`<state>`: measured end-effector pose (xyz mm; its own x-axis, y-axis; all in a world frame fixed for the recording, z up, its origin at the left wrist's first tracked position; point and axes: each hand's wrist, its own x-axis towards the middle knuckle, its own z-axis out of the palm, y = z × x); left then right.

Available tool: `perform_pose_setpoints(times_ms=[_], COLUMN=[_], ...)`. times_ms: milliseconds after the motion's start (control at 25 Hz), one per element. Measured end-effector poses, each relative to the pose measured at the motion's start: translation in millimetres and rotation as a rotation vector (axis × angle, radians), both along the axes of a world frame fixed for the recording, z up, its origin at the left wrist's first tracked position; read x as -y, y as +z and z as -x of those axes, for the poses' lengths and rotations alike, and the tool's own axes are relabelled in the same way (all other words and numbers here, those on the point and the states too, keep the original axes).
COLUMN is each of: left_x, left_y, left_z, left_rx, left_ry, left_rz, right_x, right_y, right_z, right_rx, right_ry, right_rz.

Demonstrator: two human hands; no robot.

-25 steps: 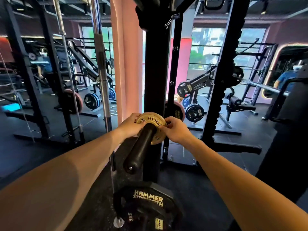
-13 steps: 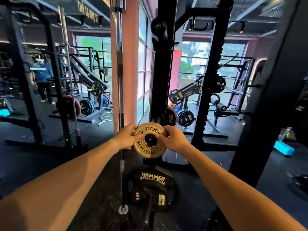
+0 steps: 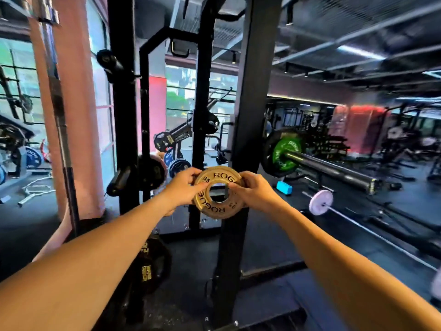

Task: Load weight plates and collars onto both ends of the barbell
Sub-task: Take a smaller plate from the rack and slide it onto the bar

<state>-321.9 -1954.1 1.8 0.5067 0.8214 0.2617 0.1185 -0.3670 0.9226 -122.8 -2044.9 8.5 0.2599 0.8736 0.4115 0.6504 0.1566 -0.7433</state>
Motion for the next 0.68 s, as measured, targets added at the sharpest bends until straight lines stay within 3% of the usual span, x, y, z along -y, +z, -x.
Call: perform_pose_setpoints(times_ms=[240,360,680], left_x=[78.3,117.1,151.2], left_y=[12.9,16.5,8.3], left_z=[-157.6,-236.4,-364.4], left_rx=[0.009,0.012,-0.002], left_ry=[-0.18,-0.217,-0.071], left_rz=[-0.063,-0.097,-0.174], right_x=[118.6,162.9,175.2], right_y=[15.3,13.5,1.2], right_z=[-140.2,-213.0,-346.0], right_rx=[0.06,0.0,0.019], right_ry=[-0.16,-0.162,-0.154], right_rz=[0.003,-0.038,-0.072])
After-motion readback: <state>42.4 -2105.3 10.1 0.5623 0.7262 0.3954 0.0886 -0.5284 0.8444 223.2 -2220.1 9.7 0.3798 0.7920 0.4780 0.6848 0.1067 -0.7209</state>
